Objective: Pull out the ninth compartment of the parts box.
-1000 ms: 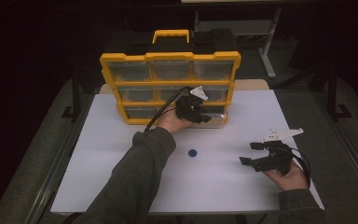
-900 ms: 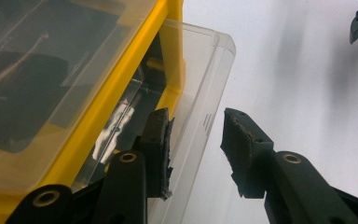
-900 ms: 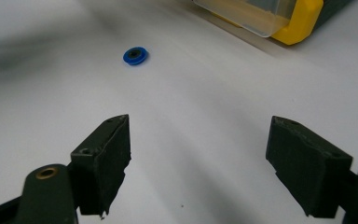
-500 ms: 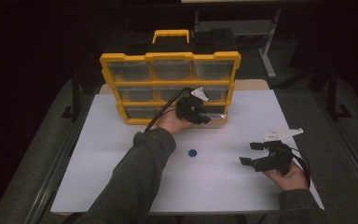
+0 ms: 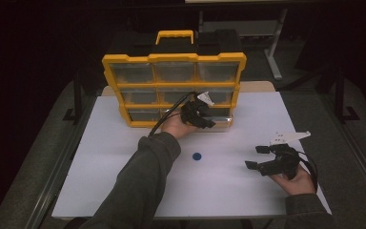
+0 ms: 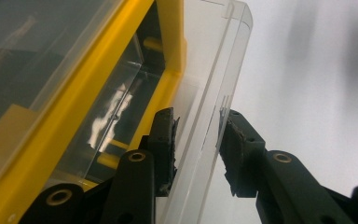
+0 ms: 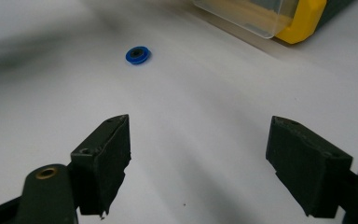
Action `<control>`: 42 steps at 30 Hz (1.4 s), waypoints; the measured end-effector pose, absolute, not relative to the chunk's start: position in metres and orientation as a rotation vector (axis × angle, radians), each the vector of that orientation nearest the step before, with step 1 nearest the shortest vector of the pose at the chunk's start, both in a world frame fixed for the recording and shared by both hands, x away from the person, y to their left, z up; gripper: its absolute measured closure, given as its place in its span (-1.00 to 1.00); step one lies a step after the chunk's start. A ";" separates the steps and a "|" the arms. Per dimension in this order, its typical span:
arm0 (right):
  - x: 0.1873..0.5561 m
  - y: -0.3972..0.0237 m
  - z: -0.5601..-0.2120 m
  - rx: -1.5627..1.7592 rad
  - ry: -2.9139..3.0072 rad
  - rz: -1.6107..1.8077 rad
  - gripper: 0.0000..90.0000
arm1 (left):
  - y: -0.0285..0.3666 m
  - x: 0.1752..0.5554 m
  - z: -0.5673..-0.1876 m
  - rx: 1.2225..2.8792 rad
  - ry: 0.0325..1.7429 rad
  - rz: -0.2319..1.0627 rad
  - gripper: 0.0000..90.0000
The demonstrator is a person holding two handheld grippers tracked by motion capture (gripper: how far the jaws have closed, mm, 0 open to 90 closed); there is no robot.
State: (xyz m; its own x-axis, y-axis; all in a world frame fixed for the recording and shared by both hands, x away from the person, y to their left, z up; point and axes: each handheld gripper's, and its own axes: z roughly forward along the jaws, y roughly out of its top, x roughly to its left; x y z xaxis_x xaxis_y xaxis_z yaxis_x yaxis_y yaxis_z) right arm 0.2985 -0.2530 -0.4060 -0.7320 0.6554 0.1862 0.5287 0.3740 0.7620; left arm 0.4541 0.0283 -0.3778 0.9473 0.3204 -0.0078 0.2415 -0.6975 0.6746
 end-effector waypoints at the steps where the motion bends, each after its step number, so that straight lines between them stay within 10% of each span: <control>1: 0.299 -0.253 -0.406 1.076 2.479 1.288 -0.54 | 0.028 0.453 -0.378 2.377 0.387 0.139 0.49; 42: 0.297 -0.251 -0.406 1.062 2.495 1.280 -0.54 | 0.032 0.429 -0.375 2.436 0.252 0.077 0.59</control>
